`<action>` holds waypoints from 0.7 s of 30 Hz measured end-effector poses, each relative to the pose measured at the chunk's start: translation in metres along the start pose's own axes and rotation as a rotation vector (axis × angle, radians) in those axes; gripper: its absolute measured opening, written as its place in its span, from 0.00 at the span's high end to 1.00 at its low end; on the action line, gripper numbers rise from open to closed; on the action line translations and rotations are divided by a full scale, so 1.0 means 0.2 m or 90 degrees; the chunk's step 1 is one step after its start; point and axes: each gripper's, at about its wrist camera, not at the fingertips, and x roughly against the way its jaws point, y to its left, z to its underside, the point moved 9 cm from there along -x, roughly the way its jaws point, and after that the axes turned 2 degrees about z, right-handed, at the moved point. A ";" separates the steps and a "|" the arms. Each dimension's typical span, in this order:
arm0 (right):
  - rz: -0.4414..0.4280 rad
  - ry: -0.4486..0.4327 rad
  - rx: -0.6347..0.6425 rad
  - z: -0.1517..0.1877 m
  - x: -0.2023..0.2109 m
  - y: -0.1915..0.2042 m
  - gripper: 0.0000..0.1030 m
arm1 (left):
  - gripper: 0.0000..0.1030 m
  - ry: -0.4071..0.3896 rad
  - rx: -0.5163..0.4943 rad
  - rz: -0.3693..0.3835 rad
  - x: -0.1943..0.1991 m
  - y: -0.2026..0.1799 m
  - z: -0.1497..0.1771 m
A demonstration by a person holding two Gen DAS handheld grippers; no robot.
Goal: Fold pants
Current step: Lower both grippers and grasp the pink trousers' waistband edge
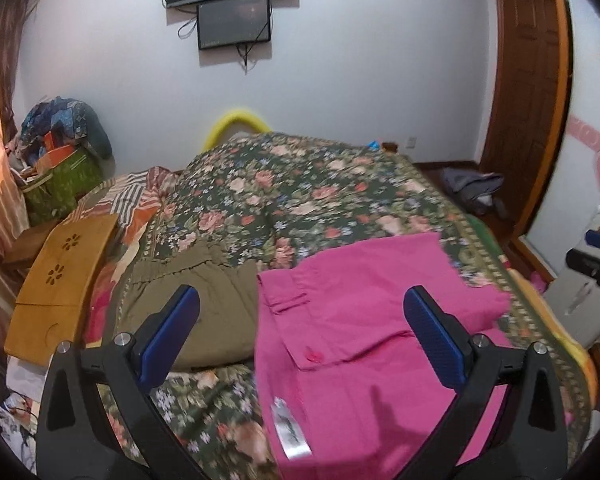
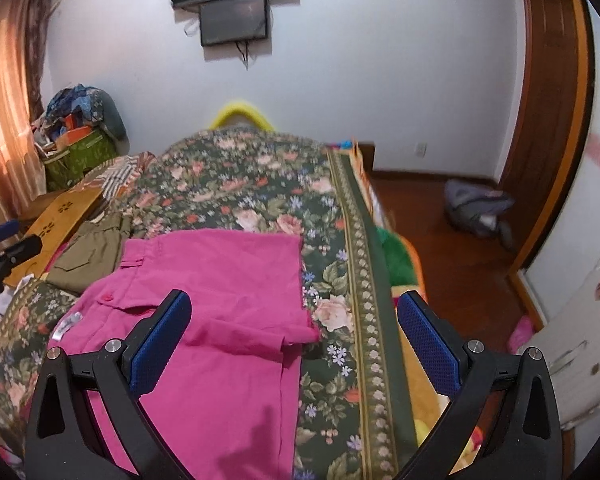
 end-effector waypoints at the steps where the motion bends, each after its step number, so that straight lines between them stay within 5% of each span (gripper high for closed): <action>1: 0.000 0.008 -0.001 -0.01 -0.04 -0.02 0.00 | 0.00 0.011 0.000 -0.007 -0.06 0.02 -0.01; 10: 0.018 0.050 0.056 -0.11 -0.41 -0.04 0.00 | 0.01 0.055 0.029 0.010 -0.46 0.15 -0.05; 21: -0.036 0.107 0.078 -0.15 -0.90 0.04 0.06 | 0.26 0.169 0.066 0.011 -0.95 0.32 0.11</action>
